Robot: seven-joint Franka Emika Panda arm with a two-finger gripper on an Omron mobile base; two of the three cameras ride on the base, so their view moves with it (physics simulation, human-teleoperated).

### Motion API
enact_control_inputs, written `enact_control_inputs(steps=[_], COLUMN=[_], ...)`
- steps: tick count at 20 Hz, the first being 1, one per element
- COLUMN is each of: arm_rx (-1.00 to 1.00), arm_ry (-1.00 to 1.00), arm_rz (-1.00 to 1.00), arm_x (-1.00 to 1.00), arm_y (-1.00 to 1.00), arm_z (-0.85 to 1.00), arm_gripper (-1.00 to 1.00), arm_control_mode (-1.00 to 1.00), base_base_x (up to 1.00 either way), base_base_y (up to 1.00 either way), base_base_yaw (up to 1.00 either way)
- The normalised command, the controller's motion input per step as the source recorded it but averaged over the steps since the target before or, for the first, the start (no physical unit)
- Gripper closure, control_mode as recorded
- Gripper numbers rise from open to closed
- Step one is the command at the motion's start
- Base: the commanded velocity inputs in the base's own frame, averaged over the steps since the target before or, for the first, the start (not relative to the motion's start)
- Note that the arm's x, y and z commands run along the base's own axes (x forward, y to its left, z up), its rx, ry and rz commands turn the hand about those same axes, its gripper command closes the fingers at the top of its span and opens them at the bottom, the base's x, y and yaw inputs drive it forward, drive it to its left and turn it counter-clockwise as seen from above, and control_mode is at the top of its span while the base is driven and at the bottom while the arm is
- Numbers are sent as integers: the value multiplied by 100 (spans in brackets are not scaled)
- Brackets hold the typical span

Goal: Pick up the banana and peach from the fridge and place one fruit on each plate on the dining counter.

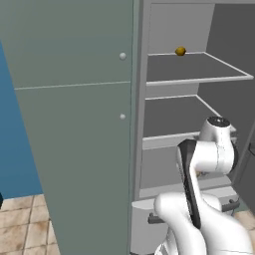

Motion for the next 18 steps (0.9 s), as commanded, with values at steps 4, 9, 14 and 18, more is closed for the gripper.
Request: enact_control_inputs(steps=[4,9,14,18], arm_rx=[-9,-4,-1,0], arm_ry=[0,0,-1,0], arm_rz=[4,1,0,0], arm_x=[12,2,0,0], arm_y=[36,26,11,0], arm_z=[0,0,0,0], arm_gripper=[100,100,100,100], arm_control_mode=[-100,-100,100,100], base_base_x=[0,0,-3,-35], base_base_y=[0,0,4,0], base_base_yaw=[0,0,2,15])
